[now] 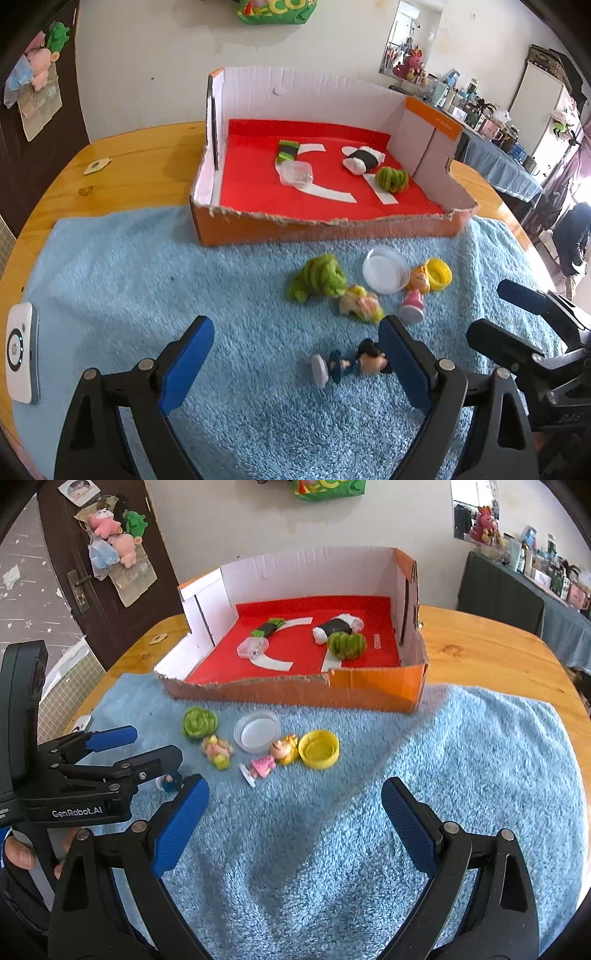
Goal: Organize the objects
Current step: 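Withdraw both grippers from the box back toward the toys on the towel, then grasp the yellow round lid with the right gripper while the left grasps the dark-haired figurine, then lift the yellow lid and figurine and carry both toward the box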
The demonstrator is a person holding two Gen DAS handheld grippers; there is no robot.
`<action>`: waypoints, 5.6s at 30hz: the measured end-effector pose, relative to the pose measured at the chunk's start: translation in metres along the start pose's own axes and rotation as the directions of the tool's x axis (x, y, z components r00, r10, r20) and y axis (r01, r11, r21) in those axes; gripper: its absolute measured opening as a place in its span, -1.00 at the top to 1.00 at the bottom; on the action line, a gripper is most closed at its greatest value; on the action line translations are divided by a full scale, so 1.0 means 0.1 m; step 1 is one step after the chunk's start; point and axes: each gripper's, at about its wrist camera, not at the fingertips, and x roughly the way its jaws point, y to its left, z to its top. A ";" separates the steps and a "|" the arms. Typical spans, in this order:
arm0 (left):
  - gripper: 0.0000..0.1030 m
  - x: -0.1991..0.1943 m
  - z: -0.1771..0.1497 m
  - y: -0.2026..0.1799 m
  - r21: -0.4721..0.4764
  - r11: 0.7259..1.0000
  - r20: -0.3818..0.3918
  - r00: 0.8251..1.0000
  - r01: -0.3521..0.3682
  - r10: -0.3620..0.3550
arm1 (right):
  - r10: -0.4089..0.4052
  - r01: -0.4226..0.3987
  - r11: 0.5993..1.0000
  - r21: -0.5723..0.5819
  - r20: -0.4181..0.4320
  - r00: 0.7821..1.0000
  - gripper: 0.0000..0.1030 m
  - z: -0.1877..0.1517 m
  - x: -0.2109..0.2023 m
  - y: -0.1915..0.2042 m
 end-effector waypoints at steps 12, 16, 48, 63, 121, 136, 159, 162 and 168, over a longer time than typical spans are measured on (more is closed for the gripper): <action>-0.79 0.02 -0.15 -0.13 0.010 1.000 -0.012 1.000 0.023 -0.023 | -0.095 0.095 0.995 -0.018 0.005 0.995 -0.86 -0.05 0.03 -0.09; -0.79 0.05 -0.22 -0.22 0.019 0.999 -0.021 0.999 0.029 -0.029 | -0.161 0.161 0.985 -0.064 0.008 0.987 -0.86 0.02 0.08 -0.10; -0.57 0.11 -0.29 -0.27 0.024 0.999 0.016 0.999 -0.037 0.037 | -0.151 0.146 0.983 -0.112 -0.043 0.988 0.43 0.16 0.55 -0.05; -0.11 0.06 -0.30 -0.20 -0.002 0.998 0.030 0.998 -0.061 0.061 | -0.076 0.077 0.996 -0.050 0.013 0.997 0.43 0.06 0.22 -0.04; -0.06 -0.30 -0.24 -0.18 -0.019 1.000 0.111 0.994 -0.011 0.013 | 0.024 -0.023 0.999 -0.047 0.030 0.999 0.43 -0.06 0.01 0.20; -0.06 -0.33 -0.08 -0.22 -0.007 1.000 0.128 0.992 -0.003 0.004 | 0.021 -0.019 0.998 -0.051 0.043 0.999 0.43 0.04 -0.03 0.20; -0.06 -0.27 0.39 -0.28 0.017 1.000 0.155 0.988 0.001 -0.004 | 0.022 -0.019 0.999 -0.049 0.061 0.998 0.43 0.38 -0.01 0.10; -0.06 -0.26 0.46 -0.28 0.019 1.000 0.159 0.987 0.005 -0.008 | 0.020 -0.017 0.999 -0.052 0.066 0.998 0.43 0.44 -0.01 0.10; -0.06 -0.22 0.63 -0.28 0.026 1.000 0.167 0.986 0.004 -0.009 | 0.017 -0.012 0.998 -0.064 0.076 0.997 0.43 0.60 0.00 0.10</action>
